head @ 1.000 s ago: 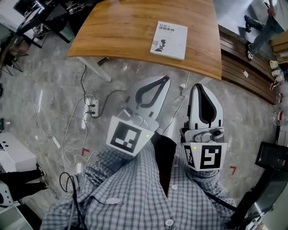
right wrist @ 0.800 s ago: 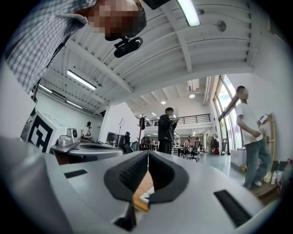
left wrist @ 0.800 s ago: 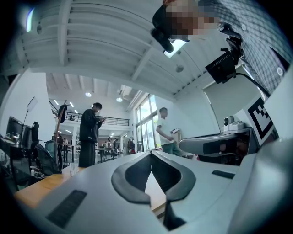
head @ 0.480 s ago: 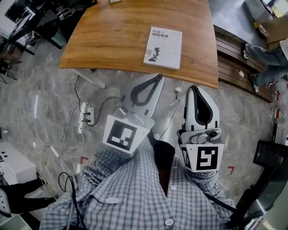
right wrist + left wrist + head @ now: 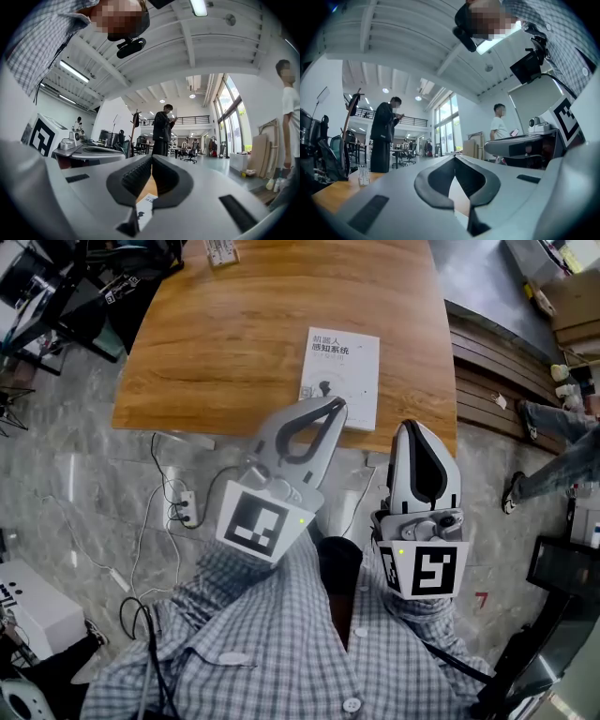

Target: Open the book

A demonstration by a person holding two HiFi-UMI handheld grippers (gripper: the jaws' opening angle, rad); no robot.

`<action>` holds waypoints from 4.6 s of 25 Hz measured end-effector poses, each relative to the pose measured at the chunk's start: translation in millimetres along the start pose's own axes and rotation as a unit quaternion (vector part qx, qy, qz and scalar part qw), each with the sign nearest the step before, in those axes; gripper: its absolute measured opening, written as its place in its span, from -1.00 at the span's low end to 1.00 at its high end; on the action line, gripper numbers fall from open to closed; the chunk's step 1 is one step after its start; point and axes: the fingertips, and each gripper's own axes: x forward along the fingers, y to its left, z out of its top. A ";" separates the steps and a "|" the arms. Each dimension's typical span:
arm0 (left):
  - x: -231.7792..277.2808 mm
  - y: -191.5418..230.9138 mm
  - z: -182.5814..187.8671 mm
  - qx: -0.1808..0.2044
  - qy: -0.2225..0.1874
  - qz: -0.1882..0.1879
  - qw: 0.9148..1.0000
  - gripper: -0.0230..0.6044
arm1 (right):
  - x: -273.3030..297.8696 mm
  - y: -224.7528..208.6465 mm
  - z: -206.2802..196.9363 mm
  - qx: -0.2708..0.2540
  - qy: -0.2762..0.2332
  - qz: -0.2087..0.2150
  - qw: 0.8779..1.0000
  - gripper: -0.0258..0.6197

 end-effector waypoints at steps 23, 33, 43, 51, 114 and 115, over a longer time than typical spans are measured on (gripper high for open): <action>85.8 76.9 -77.3 -0.035 0.070 -0.001 0.997 -0.90 | 109.8 -48.2 -82.0 0.021 0.090 0.005 0.996 -0.85; 133.3 85.1 -116.2 -0.042 0.100 0.055 0.993 -0.90 | 144.9 -103.7 -157.2 0.043 0.183 0.028 0.982 -0.85; 147.0 93.5 -171.5 -0.059 0.139 0.097 0.984 -0.90 | 157.4 -113.6 -239.6 0.134 0.266 0.063 0.953 -0.84; 145.8 88.2 -225.0 -0.044 0.201 0.037 0.978 -0.90 | 160.8 -100.6 -305.7 0.106 0.352 0.091 0.926 -0.83; 103.4 0.4 -262.5 0.019 0.292 0.015 0.956 -0.80 | 162.0 -84.4 -278.7 0.393 0.332 0.088 0.853 -0.84; 103.3 3.2 -260.3 0.011 0.290 0.018 0.957 -0.81 | 161.9 -84.4 -274.2 0.374 0.327 0.088 0.863 -0.84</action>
